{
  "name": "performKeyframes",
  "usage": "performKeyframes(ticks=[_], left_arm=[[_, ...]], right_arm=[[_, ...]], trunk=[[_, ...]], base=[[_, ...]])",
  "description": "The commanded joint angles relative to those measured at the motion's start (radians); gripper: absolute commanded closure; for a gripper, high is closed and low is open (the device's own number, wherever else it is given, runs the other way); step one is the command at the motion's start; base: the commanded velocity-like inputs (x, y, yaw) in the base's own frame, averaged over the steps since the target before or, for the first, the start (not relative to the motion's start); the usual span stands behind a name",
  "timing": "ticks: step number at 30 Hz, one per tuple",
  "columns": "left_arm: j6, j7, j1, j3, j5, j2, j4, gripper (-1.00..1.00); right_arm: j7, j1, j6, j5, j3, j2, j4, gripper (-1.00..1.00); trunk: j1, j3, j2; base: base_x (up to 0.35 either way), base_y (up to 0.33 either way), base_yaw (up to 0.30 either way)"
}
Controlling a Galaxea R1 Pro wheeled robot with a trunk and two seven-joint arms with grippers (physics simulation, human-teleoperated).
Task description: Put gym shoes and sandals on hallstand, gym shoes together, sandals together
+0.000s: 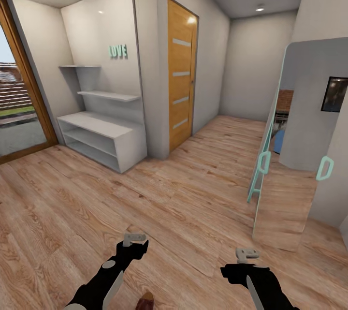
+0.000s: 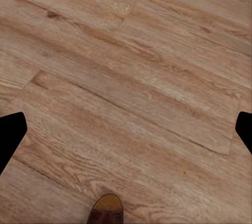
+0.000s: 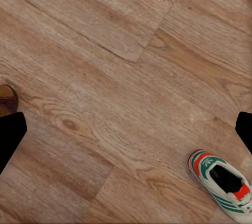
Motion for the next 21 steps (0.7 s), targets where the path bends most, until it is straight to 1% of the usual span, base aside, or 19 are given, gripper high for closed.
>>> performKeyframes(ticks=[1,13,21], left_arm=[[-0.003,-0.001,-0.001,-0.002,0.006,0.0,0.001,-1.0],[-0.003,-0.001,-0.001,-0.002,0.007,0.0,0.005,-1.0],[-0.003,-0.001,-0.001,-0.002,0.006,0.0,0.055,-1.0]], right_arm=[[0.002,-0.001,0.005,0.001,-0.001,0.0,-0.001,-1.0],[0.004,-0.001,0.005,0.001,-0.005,0.0,-0.002,-1.0],[0.004,-0.001,0.006,0.001,-0.007,0.0,-0.002,-1.0]], trunk=[[0.004,-0.004,-0.008],[0.05,-0.042,-0.092],[0.081,-0.071,-0.148]], base=[[0.0,0.0,0.0],[0.0,0.0,0.0],[0.0,0.0,0.0]])
